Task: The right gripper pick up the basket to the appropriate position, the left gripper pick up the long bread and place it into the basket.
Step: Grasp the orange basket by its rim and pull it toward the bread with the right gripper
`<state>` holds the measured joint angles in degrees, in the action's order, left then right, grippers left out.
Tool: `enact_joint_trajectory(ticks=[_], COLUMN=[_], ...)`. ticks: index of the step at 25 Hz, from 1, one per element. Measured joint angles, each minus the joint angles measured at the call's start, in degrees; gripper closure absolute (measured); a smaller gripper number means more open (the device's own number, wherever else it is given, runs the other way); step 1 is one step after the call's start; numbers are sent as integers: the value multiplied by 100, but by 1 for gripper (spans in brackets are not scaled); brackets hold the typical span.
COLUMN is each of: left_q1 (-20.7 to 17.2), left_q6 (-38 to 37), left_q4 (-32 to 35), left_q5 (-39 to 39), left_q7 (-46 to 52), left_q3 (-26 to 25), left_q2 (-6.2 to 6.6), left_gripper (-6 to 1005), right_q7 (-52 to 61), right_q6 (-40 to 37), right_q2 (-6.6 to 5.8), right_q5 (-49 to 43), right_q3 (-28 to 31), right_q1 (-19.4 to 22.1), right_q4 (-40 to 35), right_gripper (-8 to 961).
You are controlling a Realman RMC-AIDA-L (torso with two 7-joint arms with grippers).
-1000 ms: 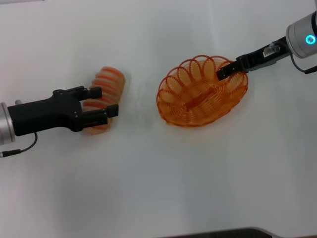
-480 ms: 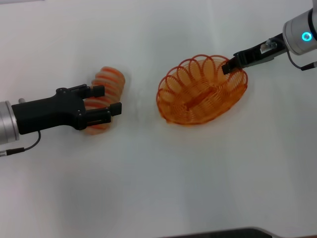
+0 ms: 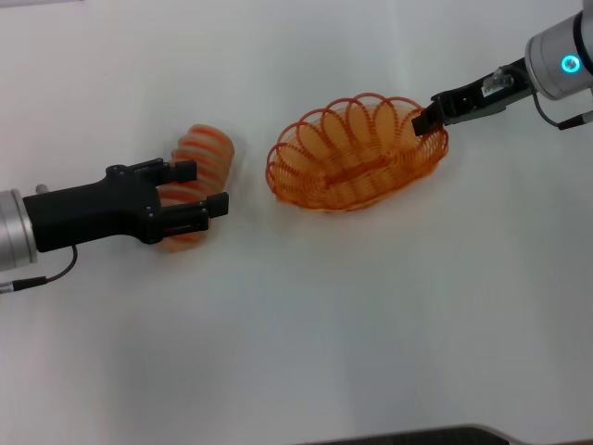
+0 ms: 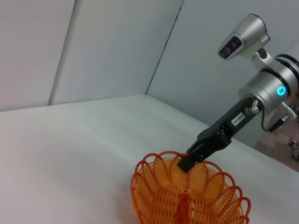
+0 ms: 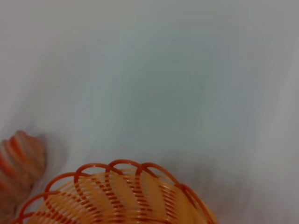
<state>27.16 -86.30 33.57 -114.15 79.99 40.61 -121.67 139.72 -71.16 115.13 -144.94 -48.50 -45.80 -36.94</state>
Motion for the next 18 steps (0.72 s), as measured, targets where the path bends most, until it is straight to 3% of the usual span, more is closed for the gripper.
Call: enact_joint_trajectory(ticks=[5,12,18], left_q1=[0,0,0], left_q6=[16,151,288], left_q4=[0,6,43], left_q5=[-2,0,4], left_q7=[-1,-47,-64], left_q3=[0,0,-1], left_q2=[2,-12,-57], left_gripper=[207,207,207], right_q7=[29,259,351], right_q6=[-209,-338,-168], right_q2=[28,284,396], right_q5=[127,152,175], right_q3=[100,167,175], right_q1=[77,211,212], right_q4=[-213,-678,-686], right_gripper=[861,860,860])
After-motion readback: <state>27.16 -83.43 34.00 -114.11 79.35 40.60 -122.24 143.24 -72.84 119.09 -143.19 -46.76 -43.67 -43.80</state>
